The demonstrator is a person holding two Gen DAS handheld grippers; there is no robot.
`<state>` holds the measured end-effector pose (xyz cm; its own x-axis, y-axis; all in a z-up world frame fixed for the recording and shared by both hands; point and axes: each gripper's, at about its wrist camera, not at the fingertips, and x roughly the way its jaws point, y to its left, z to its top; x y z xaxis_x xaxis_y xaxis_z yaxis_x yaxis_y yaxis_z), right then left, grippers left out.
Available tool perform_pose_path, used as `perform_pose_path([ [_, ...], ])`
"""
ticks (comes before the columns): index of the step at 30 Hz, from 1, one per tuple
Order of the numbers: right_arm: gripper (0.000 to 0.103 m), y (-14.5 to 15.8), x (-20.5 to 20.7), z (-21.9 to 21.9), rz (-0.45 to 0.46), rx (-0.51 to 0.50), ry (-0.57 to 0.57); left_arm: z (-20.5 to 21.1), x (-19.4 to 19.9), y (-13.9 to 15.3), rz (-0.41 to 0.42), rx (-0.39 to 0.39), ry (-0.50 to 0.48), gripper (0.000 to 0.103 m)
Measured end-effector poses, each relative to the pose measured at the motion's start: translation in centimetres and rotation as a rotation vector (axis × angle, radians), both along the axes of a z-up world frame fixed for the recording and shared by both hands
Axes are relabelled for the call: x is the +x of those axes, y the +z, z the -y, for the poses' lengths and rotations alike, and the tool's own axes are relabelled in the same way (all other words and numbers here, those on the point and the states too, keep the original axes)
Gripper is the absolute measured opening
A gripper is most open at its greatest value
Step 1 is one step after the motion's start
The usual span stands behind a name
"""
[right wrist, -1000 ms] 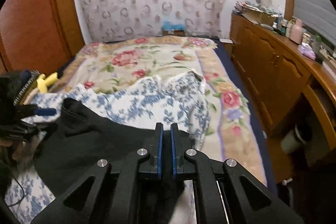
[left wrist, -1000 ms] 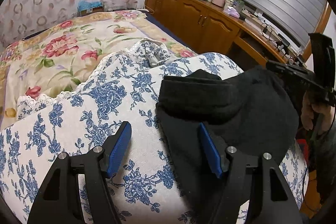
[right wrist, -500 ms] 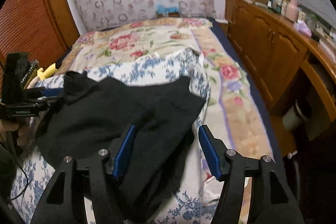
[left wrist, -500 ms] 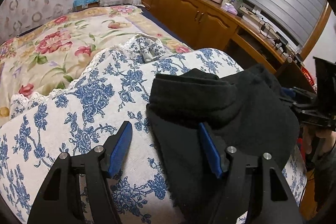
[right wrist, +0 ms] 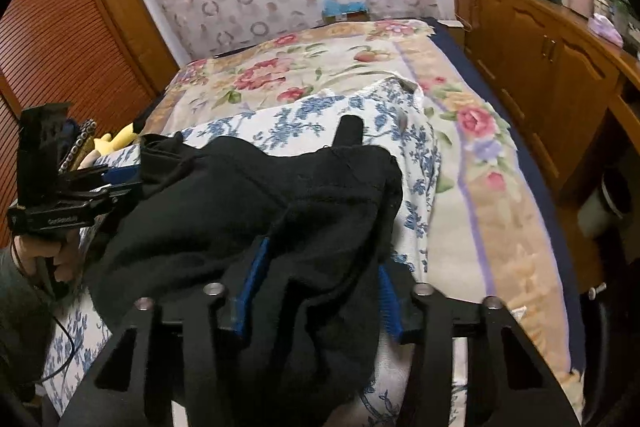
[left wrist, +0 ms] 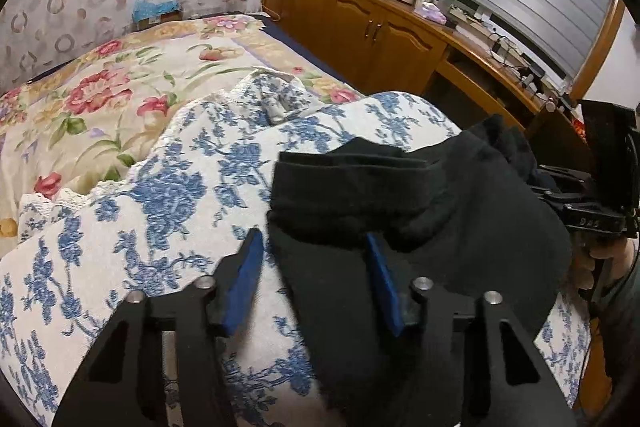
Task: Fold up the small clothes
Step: 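Lift the folded black shirt with both tools and carry it toward the clothes stack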
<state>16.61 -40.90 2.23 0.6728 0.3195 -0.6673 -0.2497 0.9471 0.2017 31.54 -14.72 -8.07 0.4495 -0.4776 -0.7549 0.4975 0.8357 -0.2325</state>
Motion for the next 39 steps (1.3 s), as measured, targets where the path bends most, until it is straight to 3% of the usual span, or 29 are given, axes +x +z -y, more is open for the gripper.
perform_pose_path([
  [6,0.020,-1.0,0.1,-0.6,0.021,-0.025,0.043,0.4,-0.3,0.2,-0.008,-0.006,-0.013,0.027],
  [9,0.017,-1.0,-0.1,-0.3,0.040,-0.029,0.044,0.6,-0.9,0.7,0.018,0.024,-0.010,0.014],
  [11,0.016,-0.8,-0.4,-0.6,0.068,-0.028,0.036,0.7,-1.5,1.4,0.047,0.035,-0.014,0.011],
  [24,0.015,3.4,-5.2,-3.6,0.294,-0.064,0.057,-3.7,-7.0,7.6,0.197,-0.102,0.036,0.009],
  [31,0.015,5.4,-6.0,-8.2,0.380,-0.091,0.161,-9.6,-10.8,11.2,0.295,-0.132,0.137,0.009],
  [39,0.015,7.6,-3.8,-17.7,0.446,-0.112,0.393,-19.6,-16.0,14.0,0.391,-0.102,0.346,0.009],
])
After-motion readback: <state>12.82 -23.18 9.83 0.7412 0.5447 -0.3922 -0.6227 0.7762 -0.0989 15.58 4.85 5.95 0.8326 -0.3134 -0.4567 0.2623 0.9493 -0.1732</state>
